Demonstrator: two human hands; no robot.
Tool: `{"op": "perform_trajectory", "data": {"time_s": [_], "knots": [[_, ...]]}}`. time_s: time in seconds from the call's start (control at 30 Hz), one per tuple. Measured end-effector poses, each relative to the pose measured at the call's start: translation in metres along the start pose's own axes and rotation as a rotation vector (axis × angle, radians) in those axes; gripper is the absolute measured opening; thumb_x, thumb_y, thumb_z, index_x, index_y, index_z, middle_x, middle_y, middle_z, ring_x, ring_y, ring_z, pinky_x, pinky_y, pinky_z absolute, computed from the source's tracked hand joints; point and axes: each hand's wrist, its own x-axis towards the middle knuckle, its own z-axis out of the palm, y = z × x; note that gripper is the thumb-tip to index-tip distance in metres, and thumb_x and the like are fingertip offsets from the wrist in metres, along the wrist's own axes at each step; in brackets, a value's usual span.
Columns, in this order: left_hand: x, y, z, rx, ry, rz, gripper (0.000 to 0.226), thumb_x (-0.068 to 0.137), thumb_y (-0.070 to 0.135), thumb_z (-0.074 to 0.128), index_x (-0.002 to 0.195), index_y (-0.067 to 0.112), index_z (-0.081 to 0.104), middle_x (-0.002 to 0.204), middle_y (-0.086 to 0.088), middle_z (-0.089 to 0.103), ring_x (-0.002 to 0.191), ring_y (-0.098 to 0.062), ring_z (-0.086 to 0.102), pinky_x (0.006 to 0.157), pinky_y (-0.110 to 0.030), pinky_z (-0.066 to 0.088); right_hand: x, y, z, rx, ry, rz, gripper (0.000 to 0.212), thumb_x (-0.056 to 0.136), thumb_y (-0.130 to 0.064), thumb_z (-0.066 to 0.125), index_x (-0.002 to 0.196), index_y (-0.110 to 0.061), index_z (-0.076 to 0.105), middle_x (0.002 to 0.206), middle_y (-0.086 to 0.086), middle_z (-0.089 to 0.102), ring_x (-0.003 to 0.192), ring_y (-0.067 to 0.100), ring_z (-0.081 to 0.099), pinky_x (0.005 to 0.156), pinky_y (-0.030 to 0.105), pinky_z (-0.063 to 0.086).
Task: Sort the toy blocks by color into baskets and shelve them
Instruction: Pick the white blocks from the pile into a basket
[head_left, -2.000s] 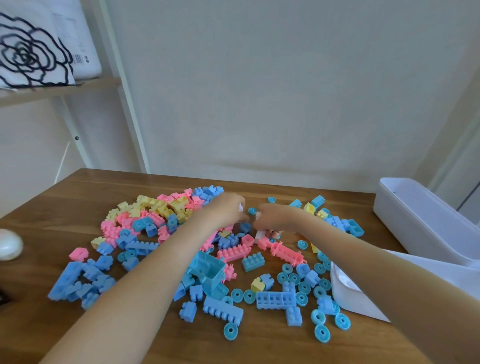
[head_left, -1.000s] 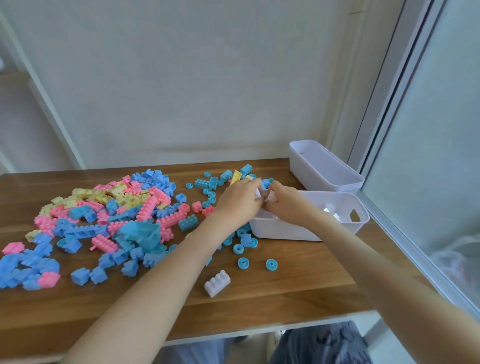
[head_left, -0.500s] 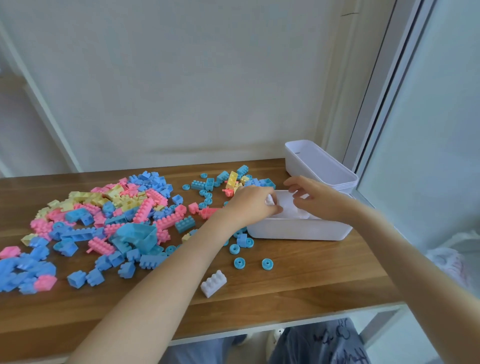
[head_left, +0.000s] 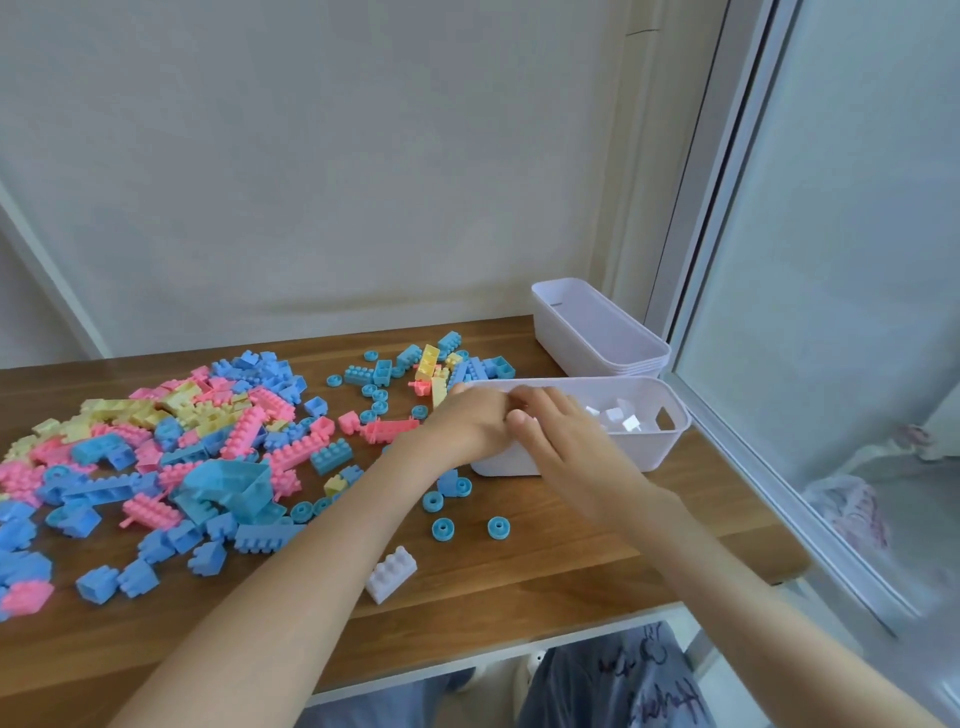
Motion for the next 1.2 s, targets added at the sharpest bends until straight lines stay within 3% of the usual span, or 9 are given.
{"op": "perform_trajectory", "data": {"time_s": [0.13, 0.3, 0.4, 0.47, 0.63, 0.87, 1.0, 1.07, 1.2], "knots": [[-0.029, -0.017, 0.000, -0.161, 0.251, 0.092, 0.026, 0.101, 0.021, 0.038, 0.114, 0.018, 0.060, 0.095, 0.002, 0.057, 0.090, -0.012, 0.050, 0.071, -0.024, 0.038, 0.002, 0.003, 0.014, -0.042, 0.033, 0.072, 0.034, 0.101, -0.031, 0.029, 0.132, -0.021, 0.040, 0.130, -0.004, 0.049, 0.115, 0.011, 0.044, 0.099, 0.025, 0.031], [-0.066, -0.036, -0.002, -0.198, 0.424, 0.132, 0.024, 0.100, 0.015, 0.044, 0.113, 0.010, 0.063, 0.099, -0.003, 0.065, 0.088, -0.012, 0.057, 0.071, -0.013, 0.036, 0.003, -0.024, 0.039, 0.035, 0.137, -0.087, 0.047, 0.093, -0.020, 0.047, 0.138, -0.020, 0.035, 0.136, -0.006, 0.040, 0.119, 0.005, 0.031, 0.099, 0.015, 0.019], [-0.087, -0.061, 0.005, -0.229, 0.492, 0.135, 0.025, 0.099, 0.011, 0.046, 0.118, 0.009, 0.062, 0.114, -0.002, 0.064, 0.106, -0.011, 0.057, 0.085, -0.008, 0.036, -0.003, -0.036, 0.058, 0.060, 0.129, -0.185, 0.053, 0.089, -0.024, 0.052, 0.136, -0.023, 0.031, 0.134, -0.008, 0.036, 0.117, 0.004, 0.030, 0.098, 0.017, 0.022], [-0.098, -0.077, 0.011, -0.223, 0.518, 0.107, 0.031, 0.100, 0.015, 0.043, 0.129, 0.015, 0.056, 0.129, 0.001, 0.057, 0.120, -0.009, 0.050, 0.098, -0.016, 0.036, -0.009, -0.041, 0.066, 0.075, 0.086, -0.263, 0.044, 0.088, -0.029, 0.057, 0.126, -0.025, 0.035, 0.124, -0.011, 0.034, 0.111, 0.003, 0.031, 0.093, 0.014, 0.026], [-0.119, -0.106, 0.023, -0.185, 0.492, -0.032, 0.036, 0.101, 0.015, 0.039, 0.136, 0.018, 0.048, 0.141, 0.000, 0.047, 0.134, -0.013, 0.037, 0.104, -0.019, 0.026, -0.011, -0.048, 0.080, -0.058, -0.238, -0.510, 0.029, 0.091, -0.046, 0.051, 0.113, -0.028, 0.051, 0.108, -0.014, 0.042, 0.097, 0.005, 0.034, 0.086, 0.022, 0.027], [-0.124, -0.111, 0.034, -0.193, 0.448, -0.011, 0.031, 0.100, 0.013, 0.043, 0.128, 0.016, 0.056, 0.129, 0.004, 0.055, 0.123, -0.009, 0.046, 0.099, -0.014, 0.029, -0.006, -0.047, 0.073, -0.060, -0.173, -0.527, 0.024, 0.092, -0.040, 0.049, 0.109, -0.026, 0.057, 0.099, -0.014, 0.053, 0.095, 0.003, 0.038, 0.087, 0.023, 0.027], [-0.116, -0.100, 0.034, -0.289, 0.425, -0.005, 0.030, 0.100, 0.018, 0.045, 0.128, 0.020, 0.055, 0.128, 0.008, 0.057, 0.119, -0.003, 0.048, 0.090, -0.005, 0.029, 0.002, -0.028, 0.040, -0.080, 0.156, -0.320, 0.019, 0.089, -0.034, 0.053, 0.104, -0.023, 0.058, 0.097, -0.012, 0.055, 0.095, 0.010, 0.041, 0.080, 0.022, 0.020], [-0.108, -0.087, 0.031, -0.399, 0.436, -0.014, 0.030, 0.100, 0.021, 0.044, 0.128, 0.021, 0.054, 0.125, 0.006, 0.060, 0.116, -0.004, 0.052, 0.089, -0.010, 0.037, 0.006, -0.012, 0.022, -0.106, 0.224, -0.133, 0.016, 0.091, -0.029, 0.056, 0.106, -0.022, 0.058, 0.102, -0.010, 0.054, 0.100, 0.015, 0.043, 0.084, 0.024, 0.019], [-0.089, -0.056, 0.023, -0.591, 0.398, -0.078, 0.034, 0.101, 0.032, 0.039, 0.132, 0.021, 0.047, 0.126, 0.003, 0.059, 0.116, -0.008, 0.054, 0.075, -0.007, 0.037, 0.010, 0.011, 0.000, -0.326, 0.004, 0.162, 0.038, 0.097, -0.036, 0.043, 0.134, -0.028, 0.042, 0.133, -0.004, 0.046, 0.126, 0.019, 0.033, 0.106, 0.038, 0.021]]}}
